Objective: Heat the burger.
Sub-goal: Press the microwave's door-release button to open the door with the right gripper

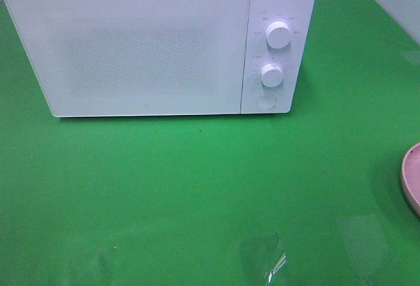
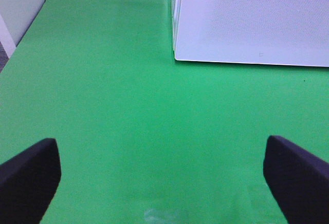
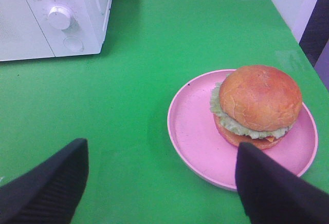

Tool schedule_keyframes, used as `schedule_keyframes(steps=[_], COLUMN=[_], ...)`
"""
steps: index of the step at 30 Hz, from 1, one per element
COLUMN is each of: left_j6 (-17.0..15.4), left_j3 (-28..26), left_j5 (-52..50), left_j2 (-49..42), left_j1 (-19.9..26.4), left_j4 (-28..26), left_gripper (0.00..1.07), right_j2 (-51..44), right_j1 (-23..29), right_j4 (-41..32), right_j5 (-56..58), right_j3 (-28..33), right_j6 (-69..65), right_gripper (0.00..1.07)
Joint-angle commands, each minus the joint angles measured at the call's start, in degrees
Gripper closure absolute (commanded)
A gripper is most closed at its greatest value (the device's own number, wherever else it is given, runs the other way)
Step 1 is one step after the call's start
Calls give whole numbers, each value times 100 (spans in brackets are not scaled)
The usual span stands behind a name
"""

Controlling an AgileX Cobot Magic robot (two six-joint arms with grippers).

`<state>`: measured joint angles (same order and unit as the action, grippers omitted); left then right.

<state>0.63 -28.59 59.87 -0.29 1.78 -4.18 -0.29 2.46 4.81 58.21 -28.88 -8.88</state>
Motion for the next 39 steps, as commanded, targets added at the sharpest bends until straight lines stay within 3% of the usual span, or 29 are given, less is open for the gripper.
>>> schedule_keyframes(steps=[1,21,39], left_j6=[-6,-6,-6], left_j3=[17,17,17], left_j5=[-57,-57,-57], left_j2=[-115,-115,-115], left_j1=[-34,-34,-34], left_j4=[0,0,0], left_gripper=[7,7,7], right_j2=[-149,-29,1473], right_j1=[-17,-17,-17], right_j4=[6,0,6], right_j5=[-69,-109,-1547], right_j3=[11,-120,-52], right_j6=[-23,-11,-11], right_gripper=[32,32,32])
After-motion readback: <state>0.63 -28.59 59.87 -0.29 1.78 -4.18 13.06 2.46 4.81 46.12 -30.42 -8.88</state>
